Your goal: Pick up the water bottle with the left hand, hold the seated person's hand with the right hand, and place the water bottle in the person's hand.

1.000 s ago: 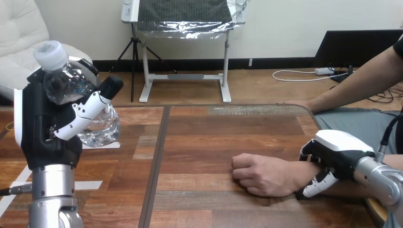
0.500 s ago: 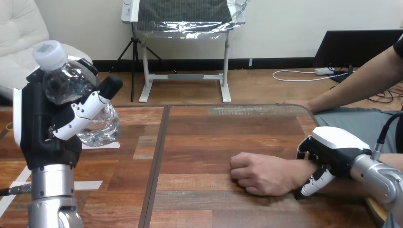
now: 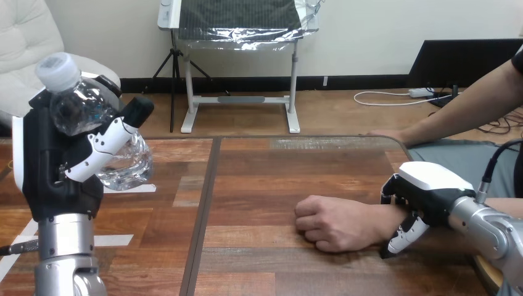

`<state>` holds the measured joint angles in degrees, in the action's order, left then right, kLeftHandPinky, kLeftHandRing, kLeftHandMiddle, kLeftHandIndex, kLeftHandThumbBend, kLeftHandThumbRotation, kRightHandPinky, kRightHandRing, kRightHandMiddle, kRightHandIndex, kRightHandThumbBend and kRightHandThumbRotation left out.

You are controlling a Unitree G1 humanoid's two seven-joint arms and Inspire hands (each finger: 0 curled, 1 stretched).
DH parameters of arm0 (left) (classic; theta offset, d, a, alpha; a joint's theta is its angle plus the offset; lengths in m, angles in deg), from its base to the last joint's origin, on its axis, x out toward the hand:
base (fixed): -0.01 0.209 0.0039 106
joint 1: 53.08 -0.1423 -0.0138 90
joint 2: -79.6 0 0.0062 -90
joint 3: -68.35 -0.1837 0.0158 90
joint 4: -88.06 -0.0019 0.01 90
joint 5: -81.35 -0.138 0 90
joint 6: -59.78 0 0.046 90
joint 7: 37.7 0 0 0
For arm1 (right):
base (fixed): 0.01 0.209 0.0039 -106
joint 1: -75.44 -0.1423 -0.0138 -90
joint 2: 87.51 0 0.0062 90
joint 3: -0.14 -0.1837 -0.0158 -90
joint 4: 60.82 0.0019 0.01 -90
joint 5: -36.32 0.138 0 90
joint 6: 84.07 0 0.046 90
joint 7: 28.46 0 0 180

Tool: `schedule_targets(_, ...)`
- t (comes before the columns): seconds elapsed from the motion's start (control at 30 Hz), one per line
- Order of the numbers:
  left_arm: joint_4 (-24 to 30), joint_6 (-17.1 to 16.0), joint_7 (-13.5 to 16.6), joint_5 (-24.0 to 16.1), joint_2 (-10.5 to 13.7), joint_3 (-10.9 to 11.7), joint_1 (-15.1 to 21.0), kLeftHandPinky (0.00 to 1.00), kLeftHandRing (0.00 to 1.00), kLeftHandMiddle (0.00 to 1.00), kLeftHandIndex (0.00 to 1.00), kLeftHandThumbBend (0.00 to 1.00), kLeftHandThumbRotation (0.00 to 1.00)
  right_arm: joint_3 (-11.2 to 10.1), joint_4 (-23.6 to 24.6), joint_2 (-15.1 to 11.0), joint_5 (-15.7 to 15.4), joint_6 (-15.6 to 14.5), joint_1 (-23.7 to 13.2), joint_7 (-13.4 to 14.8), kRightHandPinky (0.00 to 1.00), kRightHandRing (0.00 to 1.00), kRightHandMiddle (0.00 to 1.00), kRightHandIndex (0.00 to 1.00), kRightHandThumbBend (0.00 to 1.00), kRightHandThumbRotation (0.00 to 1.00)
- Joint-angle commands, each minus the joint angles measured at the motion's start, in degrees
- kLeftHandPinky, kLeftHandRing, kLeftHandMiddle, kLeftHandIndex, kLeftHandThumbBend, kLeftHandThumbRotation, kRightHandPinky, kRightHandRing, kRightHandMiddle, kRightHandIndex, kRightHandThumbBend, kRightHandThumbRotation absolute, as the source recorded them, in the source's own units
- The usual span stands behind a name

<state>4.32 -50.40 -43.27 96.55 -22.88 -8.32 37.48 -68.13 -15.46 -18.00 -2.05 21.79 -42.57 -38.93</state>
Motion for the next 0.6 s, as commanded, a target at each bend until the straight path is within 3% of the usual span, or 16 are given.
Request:
schedule_targets(0.0,1.61,-0.58,0.24,0.38,0.42,0.05,4.26,0.15,0.20,0.27,0.31,0.62,0.00,5.40,-4.37,4.76,-1.87,0.79,4.27,-1.93,0.14,0.20,0.30,0.39,0.90,0.00)
schedule_targets(0.23,1.72,-0.53,0.65,-0.06,0.41,0.00,4.25,0.14,0.20,0.26,0.31,0.61,0.00,6.18,-4.76,4.57,-2.57,0.98,3.78,-2.09,0.12,0.18,0.28,0.36,0.89,0.00)
schedule_targets(0.57,1.51,-1.00,0.40,0.36,0.47,-0.04,4.24,0.14,0.20,0.26,0.31,0.61,0.00,6.11,-3.71,4.13,-2.00,-0.81,3.41,-5.52,0.11,0.18,0.27,0.32,0.90,0.00)
